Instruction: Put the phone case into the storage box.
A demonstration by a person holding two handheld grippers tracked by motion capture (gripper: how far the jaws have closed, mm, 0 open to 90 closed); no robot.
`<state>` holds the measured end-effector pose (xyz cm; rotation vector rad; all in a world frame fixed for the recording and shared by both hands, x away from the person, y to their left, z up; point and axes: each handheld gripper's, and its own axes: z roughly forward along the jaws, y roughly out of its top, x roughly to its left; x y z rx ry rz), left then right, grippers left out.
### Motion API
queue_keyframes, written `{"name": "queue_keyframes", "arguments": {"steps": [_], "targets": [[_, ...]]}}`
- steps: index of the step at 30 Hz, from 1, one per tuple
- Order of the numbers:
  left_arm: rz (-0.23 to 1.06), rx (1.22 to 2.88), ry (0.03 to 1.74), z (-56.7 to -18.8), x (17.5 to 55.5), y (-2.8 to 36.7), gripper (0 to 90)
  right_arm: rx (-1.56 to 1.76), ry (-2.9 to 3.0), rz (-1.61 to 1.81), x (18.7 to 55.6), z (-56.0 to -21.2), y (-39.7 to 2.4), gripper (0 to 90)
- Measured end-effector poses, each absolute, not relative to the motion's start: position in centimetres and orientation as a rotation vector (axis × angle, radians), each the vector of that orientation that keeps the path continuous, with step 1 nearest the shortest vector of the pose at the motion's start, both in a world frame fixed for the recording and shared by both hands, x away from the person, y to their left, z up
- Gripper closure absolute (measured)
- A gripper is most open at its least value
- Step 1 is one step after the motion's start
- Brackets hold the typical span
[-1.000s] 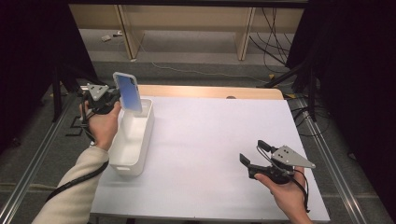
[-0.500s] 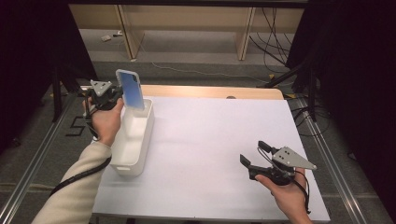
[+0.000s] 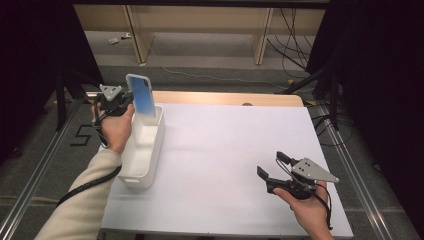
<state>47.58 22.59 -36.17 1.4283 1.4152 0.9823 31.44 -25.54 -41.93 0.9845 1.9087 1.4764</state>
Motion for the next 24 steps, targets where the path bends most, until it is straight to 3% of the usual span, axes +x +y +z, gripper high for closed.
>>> {"name": "queue_keyframes", "arguments": {"steps": [24], "targets": [[0.983, 1.448, 1.427, -36.48, 48.62, 22.17, 88.6, 0.982, 1.907, 1.481, 31.25, -41.97, -25.57, 18.1]]}}
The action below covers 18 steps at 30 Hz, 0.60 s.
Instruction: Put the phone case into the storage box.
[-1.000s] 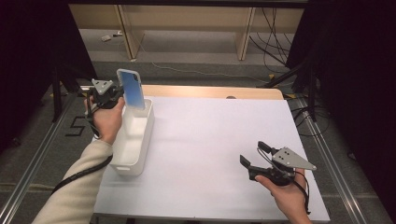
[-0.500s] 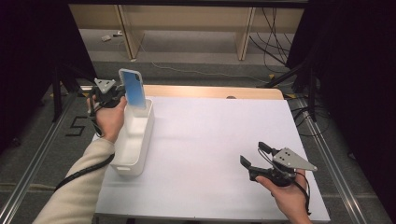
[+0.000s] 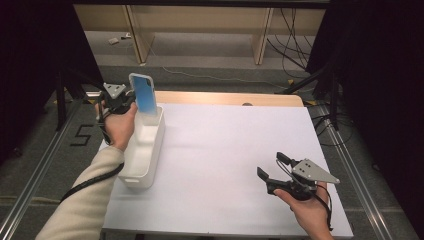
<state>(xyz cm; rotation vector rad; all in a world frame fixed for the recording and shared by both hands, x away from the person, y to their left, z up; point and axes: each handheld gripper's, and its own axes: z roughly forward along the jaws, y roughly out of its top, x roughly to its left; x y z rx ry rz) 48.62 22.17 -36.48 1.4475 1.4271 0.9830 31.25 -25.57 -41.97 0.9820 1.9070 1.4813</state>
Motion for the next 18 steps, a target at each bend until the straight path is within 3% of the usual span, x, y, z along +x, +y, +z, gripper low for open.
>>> {"name": "queue_keyframes", "arguments": {"steps": [18], "targets": [[0.982, 1.454, 1.451, -36.84, 49.66, 22.29, 88.6, 0.987, 1.905, 1.483, 31.14, -42.01, -25.72, 18.1]]}}
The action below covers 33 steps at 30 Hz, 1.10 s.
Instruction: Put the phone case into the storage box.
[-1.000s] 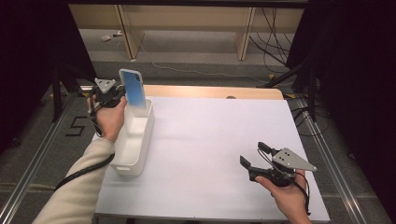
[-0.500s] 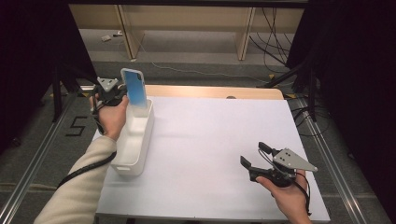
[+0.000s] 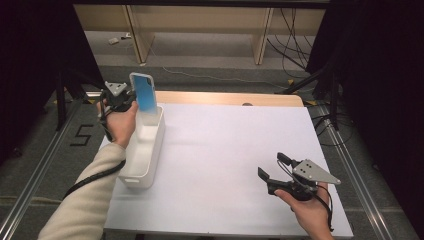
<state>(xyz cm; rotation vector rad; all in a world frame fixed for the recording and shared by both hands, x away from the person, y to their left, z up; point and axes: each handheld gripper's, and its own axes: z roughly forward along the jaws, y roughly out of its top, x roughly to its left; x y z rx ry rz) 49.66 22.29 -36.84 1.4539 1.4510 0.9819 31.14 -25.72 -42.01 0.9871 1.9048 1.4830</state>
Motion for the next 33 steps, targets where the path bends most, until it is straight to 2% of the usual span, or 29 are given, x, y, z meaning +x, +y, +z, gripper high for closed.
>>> {"name": "queue_keyframes", "arguments": {"steps": [33], "targets": [[0.984, 1.479, 1.481, -37.9, 51.0, 22.2, 88.6, 0.993, 1.916, 1.489, 31.2, -42.2, -25.7, 18.1]]}}
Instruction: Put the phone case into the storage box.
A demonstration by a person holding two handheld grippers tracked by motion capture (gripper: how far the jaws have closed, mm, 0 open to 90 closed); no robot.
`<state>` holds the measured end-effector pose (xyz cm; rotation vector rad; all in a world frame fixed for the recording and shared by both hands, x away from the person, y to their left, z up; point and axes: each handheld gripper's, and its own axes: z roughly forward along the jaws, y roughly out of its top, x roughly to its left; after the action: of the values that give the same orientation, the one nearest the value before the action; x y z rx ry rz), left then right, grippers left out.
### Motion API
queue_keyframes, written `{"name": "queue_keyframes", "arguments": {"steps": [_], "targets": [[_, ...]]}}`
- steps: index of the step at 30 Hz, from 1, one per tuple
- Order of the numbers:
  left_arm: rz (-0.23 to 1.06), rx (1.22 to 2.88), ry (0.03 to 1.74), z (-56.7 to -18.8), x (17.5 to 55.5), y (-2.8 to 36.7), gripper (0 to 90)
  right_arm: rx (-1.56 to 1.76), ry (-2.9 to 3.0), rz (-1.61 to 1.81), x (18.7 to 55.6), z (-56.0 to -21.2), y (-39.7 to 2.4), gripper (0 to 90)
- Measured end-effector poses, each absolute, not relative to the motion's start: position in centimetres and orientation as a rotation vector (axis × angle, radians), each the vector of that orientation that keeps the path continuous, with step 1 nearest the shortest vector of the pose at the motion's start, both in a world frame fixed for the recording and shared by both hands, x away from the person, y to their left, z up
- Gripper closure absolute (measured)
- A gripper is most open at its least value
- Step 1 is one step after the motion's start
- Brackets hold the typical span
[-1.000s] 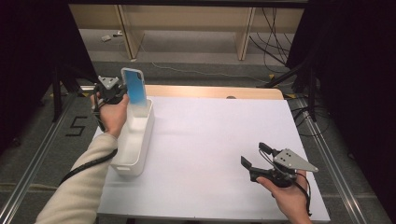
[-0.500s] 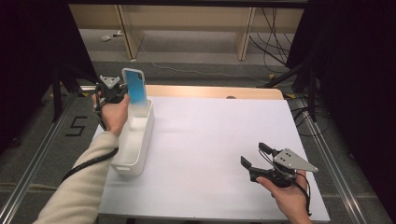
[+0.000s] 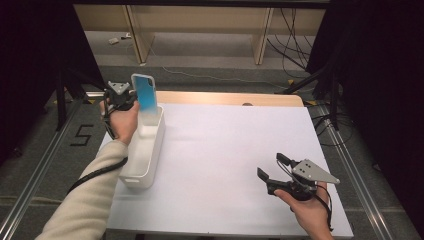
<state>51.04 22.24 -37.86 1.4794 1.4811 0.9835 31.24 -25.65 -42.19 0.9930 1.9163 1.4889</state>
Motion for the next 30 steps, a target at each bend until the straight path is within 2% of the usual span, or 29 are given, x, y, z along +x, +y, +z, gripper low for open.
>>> {"name": "queue_keyframes", "arguments": {"steps": [30], "targets": [[0.990, 1.509, 1.516, -38.8, 52.3, 22.1, 88.6, 0.989, 1.935, 1.488, 31.2, -42.2, -25.6, 18.1]]}}
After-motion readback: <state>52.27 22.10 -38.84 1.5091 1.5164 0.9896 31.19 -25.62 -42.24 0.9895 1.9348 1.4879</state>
